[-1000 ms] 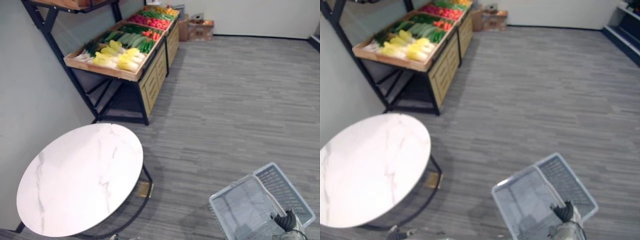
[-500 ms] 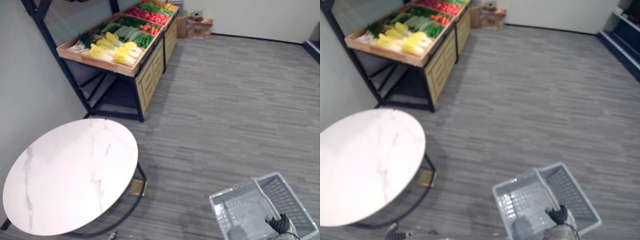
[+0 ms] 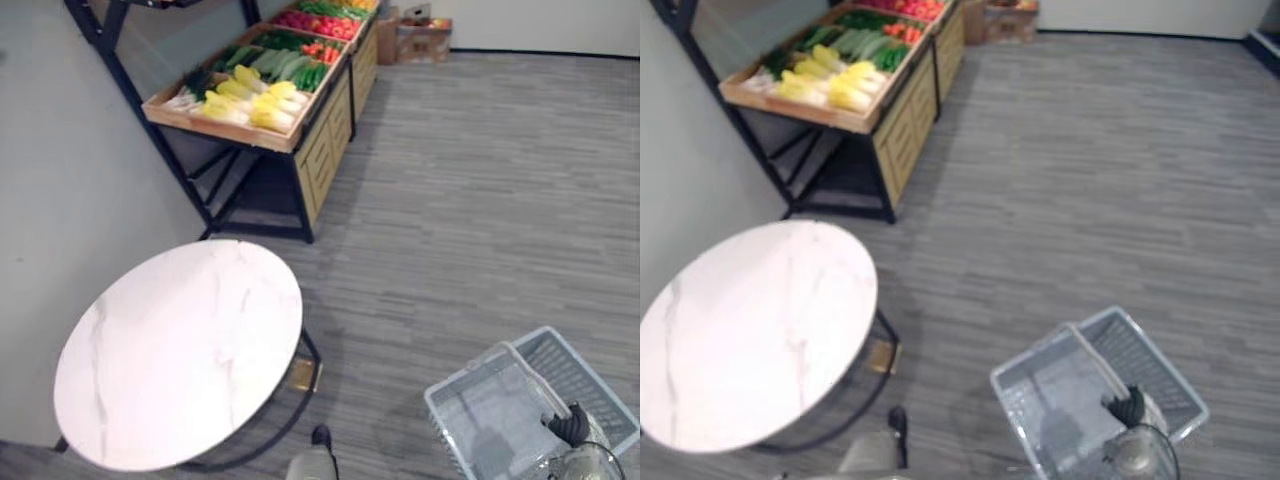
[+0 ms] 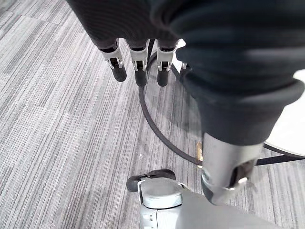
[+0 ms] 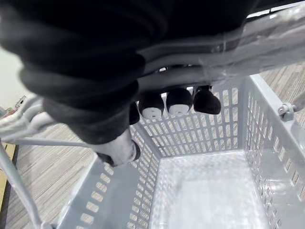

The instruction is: Pick vegetable in the basket

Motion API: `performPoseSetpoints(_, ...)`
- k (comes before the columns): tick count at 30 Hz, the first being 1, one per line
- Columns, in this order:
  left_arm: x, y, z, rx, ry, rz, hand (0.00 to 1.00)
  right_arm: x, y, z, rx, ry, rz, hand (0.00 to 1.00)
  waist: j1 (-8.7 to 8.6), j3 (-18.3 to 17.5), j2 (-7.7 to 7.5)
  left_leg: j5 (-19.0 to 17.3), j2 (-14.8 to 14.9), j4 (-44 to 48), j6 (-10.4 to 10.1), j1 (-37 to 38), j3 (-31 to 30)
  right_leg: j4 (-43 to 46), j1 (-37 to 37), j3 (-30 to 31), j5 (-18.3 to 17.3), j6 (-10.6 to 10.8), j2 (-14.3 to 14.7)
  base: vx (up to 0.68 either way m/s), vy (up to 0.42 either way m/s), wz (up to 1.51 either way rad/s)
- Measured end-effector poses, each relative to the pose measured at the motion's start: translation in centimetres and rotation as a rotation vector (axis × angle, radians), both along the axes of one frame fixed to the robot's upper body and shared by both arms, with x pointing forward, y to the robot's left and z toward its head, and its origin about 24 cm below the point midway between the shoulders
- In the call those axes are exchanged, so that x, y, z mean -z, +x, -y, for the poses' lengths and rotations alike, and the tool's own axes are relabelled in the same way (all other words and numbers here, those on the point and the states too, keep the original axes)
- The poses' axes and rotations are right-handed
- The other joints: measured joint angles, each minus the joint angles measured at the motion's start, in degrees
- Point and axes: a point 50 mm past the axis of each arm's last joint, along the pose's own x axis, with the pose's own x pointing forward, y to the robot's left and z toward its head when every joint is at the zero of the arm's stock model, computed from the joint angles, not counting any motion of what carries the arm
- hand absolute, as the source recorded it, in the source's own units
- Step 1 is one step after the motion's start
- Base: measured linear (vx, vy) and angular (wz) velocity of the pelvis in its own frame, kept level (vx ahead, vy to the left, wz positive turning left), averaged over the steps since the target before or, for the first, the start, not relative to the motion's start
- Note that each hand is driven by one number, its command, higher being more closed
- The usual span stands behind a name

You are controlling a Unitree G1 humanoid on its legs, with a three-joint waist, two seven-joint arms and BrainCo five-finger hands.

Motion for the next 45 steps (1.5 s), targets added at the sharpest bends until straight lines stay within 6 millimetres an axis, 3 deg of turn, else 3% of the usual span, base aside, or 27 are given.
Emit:
performPoseSetpoints(1, 0.0, 0.1, 0.1, 0.003, -0.009, 0.002, 0.0, -0.1, 0.7, -0.4, -0.009, 0.011, 0.016, 1.0, 0.11, 0.0, -0.24, -2.9, -0.3, 3.7, 0.1, -1.2, 0.2, -0.1, 0.0, 1.9, 0.2, 0.1, -0.3, 0.24, 0.201, -0.1)
performPoseSetpoints(3, 0.1, 0.1, 0.3, 0.004, -0.017, 0.0, 0.0, 0.0, 1.2, -1.1, -0.046, 0.021, 0.012, 1.0, 0.24, -0.8, -1.32, -5.1, -1.4, 5.2, 0.3, -1.1, 1.7, 0.4, -0.5, 4.1, 0.5, 0.6, -1.7, 0.3, 0.223, -0.29)
performPoseSetpoints(7, 0.2, 0.1, 0.8, 0.0, -0.033, -0.001, 0.0, -0.5, 2.7, -2.1, -0.105, 0.023, 0.037, 1.0, 1.12, -1.9, -2.35, -5.7, -3.2, 1.4, 2.0, 1.8, 5.8, 10.4, -7.8, 9.1, 3.2, 0.6, -3.5, 0.27, 0.129, -0.4)
performPoseSetpoints(8, 0.3, 0.0, 1.0, 0.0, -0.038, -0.007, 0.0, -0.8, 3.1, -2.1, -0.114, 0.006, 0.042, 1.0, 1.23, -1.9, -2.24, -5.7, -3.8, -1.3, 2.5, 4.8, 7.3, 21.5, -13.5, 10.4, 6.3, 0.2, -3.7, 0.22, 0.111, -0.32)
performPoseSetpoints(10, 0.3, 0.1, 1.2, 0.016, -0.039, -0.01, 0.0, -1.0, 3.2, -2.0, -0.124, -0.009, 0.046, 1.0, 0.93, -1.9, -2.31, -6.0, -4.7, -3.9, 3.3, 8.8, 8.2, 29.7, -17.0, 10.0, 12.4, -0.2, -4.3, 0.35, 0.156, -0.19)
performPoseSetpoints(11, 0.3, 0.4, 1.5, 0.042, -0.041, -0.006, 0.0, -0.9, 2.8, -2.1, -0.123, -0.01, 0.04, 1.0, 0.43, -1.9, -2.35, -6.3, -5.3, -6.5, 4.1, 13.0, 8.2, 34.0, -17.4, 9.2, 19.3, -0.7, -4.9, 0.42, 0.153, 0.0)
performPoseSetpoints(12, 0.2, 0.6, 1.6, 0.045, -0.045, 0.004, 0.0, -0.8, 2.7, -2.2, -0.125, -0.011, 0.039, 1.0, 0.0, -2.2, -1.74, -6.5, -5.5, -8.3, 4.7, 15.6, 8.0, 36.7, -18.0, 8.4, 23.6, -1.5, -5.4, 0.41, 0.118, 0.07)
performPoseSetpoints(13, 0.2, 0.9, 1.5, 0.045, -0.043, 0.013, 0.0, -0.8, 2.8, -2.5, -0.126, -0.006, 0.043, 1.0, -0.56, -1.9, -2.0, -6.8, -5.6, -9.7, 5.2, 17.9, 8.0, 41.4, -19.4, 7.3, 24.4, -3.2, -5.8, 0.19, 0.037, 0.04)
performPoseSetpoints(14, 0.1, 1.1, 1.5, 0.043, -0.044, 0.018, 0.0, -0.8, 2.8, -2.6, -0.128, -0.004, 0.043, 1.0, -0.86, -1.6, -2.14, -7.0, -5.7, -10.4, 5.5, 19.1, 7.8, 45.7, -21.0, 6.2, 20.5, -4.4, -6.0, 0.33, -0.003, -0.01)
performPoseSetpoints(15, 0.0, 1.9, 1.3, 0.054, -0.037, 0.034, 0.0, -0.8, 2.9, -2.7, -0.129, -0.004, 0.048, 1.0, -0.9, -1.2, -2.61, -7.1, -5.5, -12.5, 5.5, 22.7, 7.3, 53.1, -25.0, 2.9, 11.1, -6.2, -5.2, 0.27, -0.053, -0.05)
performPoseSetpoints(17, -0.1, 2.5, 1.0, 0.069, -0.029, 0.045, 0.0, -0.9, 3.1, -2.8, -0.13, -0.003, 0.056, 1.0, -1.34, -0.6, -2.03, -7.1, -4.3, -13.2, 5.5, 25.3, 7.2, 52.3, -27.3, -1.1, 5.8, -6.3, -3.0, 0.33, -0.15, 0.04)
performPoseSetpoints(18, -0.1, 2.9, 1.3, 0.074, -0.035, 0.052, 0.0, -1.0, 3.1, -2.8, -0.128, -0.003, 0.059, 1.0, -2.59, -0.3, -1.54, -7.1, -3.1, -12.7, 5.5, 27.4, 6.5, 43.9, -28.4, -3.4, 3.4, -6.5, -0.6, 0.28, -0.191, 0.2)
performPoseSetpoints(19, -0.1, 2.9, 1.3, 0.074, -0.035, 0.053, 0.0, -1.0, 3.0, -2.8, -0.127, -0.002, 0.059, 1.0, -2.86, -0.3, -1.5, -7.1, -2.9, -12.7, 5.5, 27.8, 6.4, 41.8, -28.5, -3.3, 3.4, -6.5, -0.2, 0.34, -0.268, 0.36)
performPoseSetpoints(21, -0.2, 3.3, 1.3, 0.079, -0.035, 0.061, 0.0, -1.1, 2.9, -2.7, -0.12, -0.003, 0.066, 1.0, -3.78, -0.3, -1.56, -7.2, -2.1, -12.8, 5.2, 28.7, 6.1, 25.9, -28.6, -0.9, 4.7, -4.6, 1.2, 0.27, -0.305, 0.4)
performPoseSetpoints(22, -0.2, 3.5, 1.2, 0.089, -0.028, 0.065, 0.0, -1.3, 2.8, -2.6, -0.104, -0.001, 0.077, 1.0, -3.78, -0.4, -1.98, -8.1, -1.9, -12.8, 3.7, 28.9, 5.6, 15.4, -28.1, 2.1, 7.7, -3.3, 1.2, 0.26, -0.354, 0.6)
performPoseSetpoints(23, -0.3, 3.5, 0.9, 0.097, -0.016, 0.06, 0.0, -1.3, 2.5, -2.4, -0.083, -0.002, 0.078, 1.0, -3.95, -0.5, -3.43, -10.1, -1.9, -12.8, 0.5, 29.8, 3.6, 9.9, -27.4, 4.4, 15.7, -0.5, 0.7, 0.28, -0.376, 0.53)
performPoseSetpoints(24, 0.0, 3.6, 1.6, 0.092, -0.035, 0.055, 0.0, -1.4, 2.4, -1.7, -0.067, -0.02, 0.071, 1.0, -3.79, 0.2, -1.87, -11.2, -0.4, -12.9, -1.1, 30.3, 2.9, 11.9, -27.9, 3.6, 14.8, -0.4, 2.3, 0.29, -0.335, 0.35)
performPoseSetpoints(25, 0.2, 3.5, 2.4, 0.088, -0.061, 0.05, 0.0, -2.1, 3.0, -0.9, -0.04, -0.042, 0.089, 1.0, -3.24, 0.1, 0.67, -10.5, 1.6, -12.3, -1.0, 29.4, 1.6, 14.8, -29.5, 2.7, 11.5, -1.1, 3.9, 0.29, -0.309, 0.11)
performPoseSetpoints(28, 0.3, 3.3, 2.7, 0.075, -0.071, 0.044, 0.0, -2.2, 3.0, -0.6, -0.029, -0.051, 0.089, 1.0, -3.83, -0.4, 2.35, -6.0, 2.7, -7.2, -1.1, 25.9, -2.6, 18.3, -29.1, -0.3, 7.3, -3.1, 3.2, 0.31, -0.309, 0.41)
performPoseSetpoints(31, 0.4, 3.3, 3.0, 0.066, -0.079, 0.048, 0.0, -1.8, 2.5, -0.6, -0.032, -0.052, 0.064, 1.0, -3.81, -0.5, 2.8, -1.3, 3.0, 3.1, -1.2, 21.2, -6.7, 18.0, -25.7, -3.2, 5.3, -4.2, 2.8, 0.18, -0.232, 0.51)
performPoseSetpoints(32, 0.5, 3.1, 3.2, 0.066, -0.085, 0.043, 0.0, -1.7, 2.1, -0.5, -0.032, -0.053, 0.052, 1.0, -3.75, -0.2, 2.31, 4.5, 2.8, 11.6, -1.3, 16.8, -8.1, 18.0, -23.2, -4.7, 4.1, -4.7, 2.1, 0.17, -0.176, 0.35)
performPoseSetpoints(34, 0.5, 2.9, 3.3, 0.058, -0.084, 0.046, 0.0, -1.4, 1.5, -0.5, -0.03, -0.054, 0.036, 1.0, -3.1, 0.1, 1.81, 12.5, 3.0, 17.4, -1.0, 14.2, -7.8, 16.9, -20.0, -5.4, 3.1, -5.5, 1.6, 0.27, -0.173, 0.28)
performPoseSetpoints(35, 0.5, 2.9, 3.3, 0.061, -0.085, 0.046, 0.0, -1.6, 1.4, -0.3, -0.037, -0.064, 0.033, 1.0, -2.89, 0.1, 1.81, 12.5, 3.1, 21.6, -0.6, 11.9, -6.8, 15.3, -17.4, -6.3, 2.3, -6.6, 1.4, 0.31, -0.148, 0.26)
performPoseSetpoints(39, 0.3, 3.1, 3.4, 0.065, -0.087, 0.069, 0.0, -1.5, 0.9, 0.1, -0.027, -0.071, 0.023, 1.0, -2.09, 0.1, 1.85, 4.5, 2.2, 24.8, 0.4, 6.0, -1.4, 10.4, -11.5, -9.1, 2.2, -6.9, 1.3, 0.17, -0.039, 0.24)
performPoseSetpoints(42, 0.4, 3.1, 3.4, 0.065, -0.087, 0.067, 0.0, -1.5, 0.7, 0.2, -0.026, -0.074, 0.018, 1.0, -2.04, 0.1, 1.84, 3.9, 1.7, 11.2, 1.3, 5.6, 0.6, 8.8, -8.9, -11.2, 1.8, -7.0, 0.8, 0.15, 0.066, 0.21)
performPoseSetpoints(45, 0.4, 2.9, 3.5, 0.061, -0.089, 0.058, 0.0, -1.7, 0.9, 0.3, -0.028, -0.083, 0.023, 1.0, -2.12, 0.1, 1.8, 4.3, -0.2, -4.6, 1.7, 5.8, 0.0, 9.0, -8.8, -11.6, 0.9, -5.2, -1.5, 0.27, 0.193, 0.19)
